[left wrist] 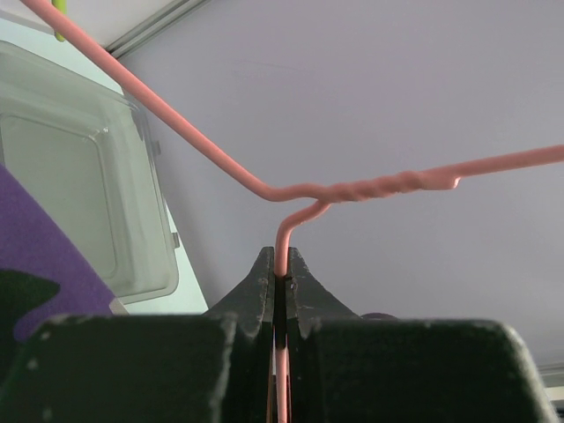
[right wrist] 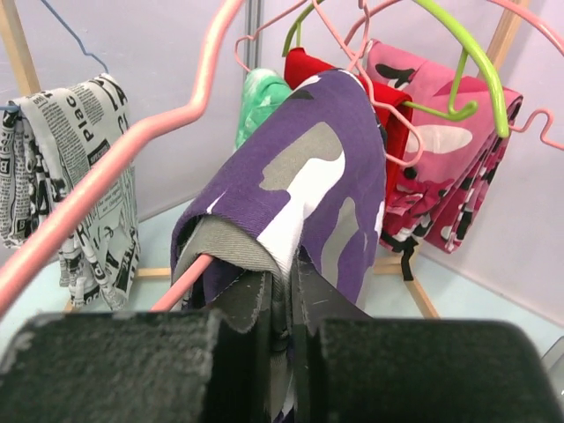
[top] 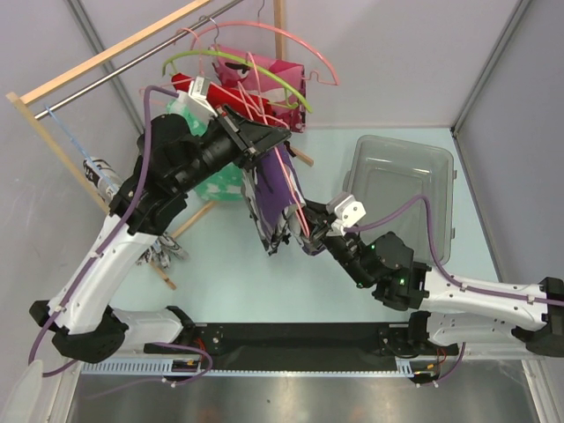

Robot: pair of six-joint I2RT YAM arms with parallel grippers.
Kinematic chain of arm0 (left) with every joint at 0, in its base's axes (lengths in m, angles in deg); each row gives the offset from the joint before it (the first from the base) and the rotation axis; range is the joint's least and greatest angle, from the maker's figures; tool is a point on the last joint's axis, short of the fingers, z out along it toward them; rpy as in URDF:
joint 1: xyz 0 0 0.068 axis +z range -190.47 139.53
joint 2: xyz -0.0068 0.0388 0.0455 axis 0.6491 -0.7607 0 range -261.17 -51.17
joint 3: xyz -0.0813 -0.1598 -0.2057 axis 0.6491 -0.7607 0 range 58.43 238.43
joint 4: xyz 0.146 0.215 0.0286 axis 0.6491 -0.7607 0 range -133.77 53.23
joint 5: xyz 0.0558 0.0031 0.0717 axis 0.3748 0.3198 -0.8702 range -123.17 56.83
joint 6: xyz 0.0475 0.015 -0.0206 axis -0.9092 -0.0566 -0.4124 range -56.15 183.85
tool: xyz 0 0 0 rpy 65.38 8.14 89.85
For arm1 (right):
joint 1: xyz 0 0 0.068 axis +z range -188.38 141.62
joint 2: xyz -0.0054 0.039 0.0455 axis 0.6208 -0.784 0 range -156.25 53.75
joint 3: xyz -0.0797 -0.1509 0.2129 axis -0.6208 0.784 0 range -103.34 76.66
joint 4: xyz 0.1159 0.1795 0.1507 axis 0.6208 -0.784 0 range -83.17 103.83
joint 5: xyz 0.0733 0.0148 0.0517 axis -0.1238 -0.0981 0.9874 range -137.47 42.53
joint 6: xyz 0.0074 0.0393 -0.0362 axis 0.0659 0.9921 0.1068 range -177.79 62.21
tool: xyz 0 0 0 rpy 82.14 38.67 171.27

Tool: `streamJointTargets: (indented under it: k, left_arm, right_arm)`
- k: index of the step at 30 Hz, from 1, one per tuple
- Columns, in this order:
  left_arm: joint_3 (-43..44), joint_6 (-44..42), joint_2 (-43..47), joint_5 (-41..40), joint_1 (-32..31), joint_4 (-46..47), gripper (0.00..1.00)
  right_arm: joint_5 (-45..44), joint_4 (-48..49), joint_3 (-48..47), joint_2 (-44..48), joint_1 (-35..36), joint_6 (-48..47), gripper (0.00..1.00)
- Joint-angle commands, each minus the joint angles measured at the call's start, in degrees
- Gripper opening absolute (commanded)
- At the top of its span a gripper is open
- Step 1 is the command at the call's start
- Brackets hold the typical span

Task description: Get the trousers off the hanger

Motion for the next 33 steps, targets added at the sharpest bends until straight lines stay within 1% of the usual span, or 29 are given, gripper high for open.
streamJointTargets:
  k: [1,9,15,18,26,33]
  left_arm:
    - [3.56,0.81,3.37,1.13,-0.95,6.36,0.00]
    - [1.63,-0.95,4.69,-0.80,-0.95,4.43,0.00]
    - [0.13,-3.15,5.84,-5.37,-0.95,1.62,0.00]
    - [0.22,-4.47,5.75,-6.60,-0.95,0.38,0.01]
    - [-1.71,-5.70,6.27,-5.55,-0.95,0.65,0.00]
    - [-3.21,-6.67,8.91,-6.17,-0.95,0.56,0.00]
  right_arm:
    - [2.79,7.19,-3.19,0.48,-1.37,-0.07,0.00]
    - [2.52,5.96,-6.79,1.97,-4.36,1.87,0.00]
    - [6.03,1.48,-12.42,1.27,-5.33,3.01,0.00]
    - [5.78,-2.82,-16.54,0.30,-5.42,2.31,0.00]
    - [9.46,-9.50,-26.39,-2.07,-7.09,2.92,0.00]
    - [10.43,-11.27,-33.77,-4.79,-7.70,3.81,0.00]
